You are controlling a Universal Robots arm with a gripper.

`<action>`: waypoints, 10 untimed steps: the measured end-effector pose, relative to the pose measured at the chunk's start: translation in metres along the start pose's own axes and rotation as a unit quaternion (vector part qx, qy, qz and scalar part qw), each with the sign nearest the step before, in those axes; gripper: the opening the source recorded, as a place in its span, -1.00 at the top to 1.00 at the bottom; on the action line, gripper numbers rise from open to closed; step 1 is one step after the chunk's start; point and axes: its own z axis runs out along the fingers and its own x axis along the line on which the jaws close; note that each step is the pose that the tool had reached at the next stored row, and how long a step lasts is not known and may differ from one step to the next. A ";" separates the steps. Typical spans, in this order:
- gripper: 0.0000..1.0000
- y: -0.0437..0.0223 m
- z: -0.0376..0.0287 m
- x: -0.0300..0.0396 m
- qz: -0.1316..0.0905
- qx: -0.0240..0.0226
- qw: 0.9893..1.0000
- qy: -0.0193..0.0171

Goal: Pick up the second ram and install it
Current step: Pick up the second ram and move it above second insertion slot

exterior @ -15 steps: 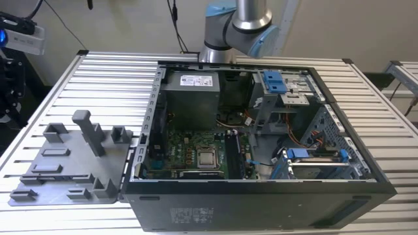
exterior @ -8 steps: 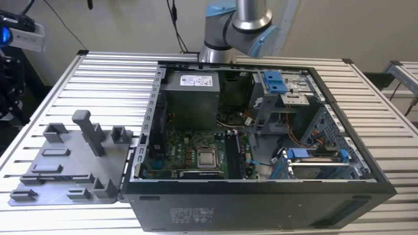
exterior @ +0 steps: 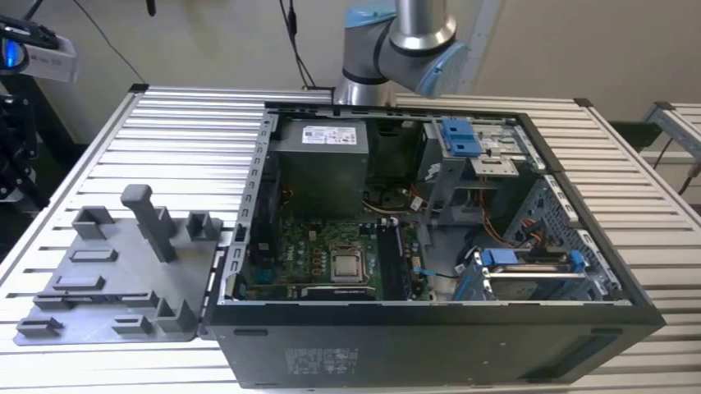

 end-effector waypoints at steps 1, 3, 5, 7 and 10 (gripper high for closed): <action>0.79 0.0000 0.0000 0.0000 0.000 0.000 1.000 0.000; 0.79 0.0000 0.0000 0.0000 0.000 0.000 1.000 0.000; 0.79 0.0000 0.0000 0.0000 0.000 0.000 1.000 0.000; 0.79 0.0000 0.0000 -0.0001 0.000 0.000 1.000 0.000; 0.76 0.0000 0.0001 -0.0001 0.000 0.000 1.000 0.000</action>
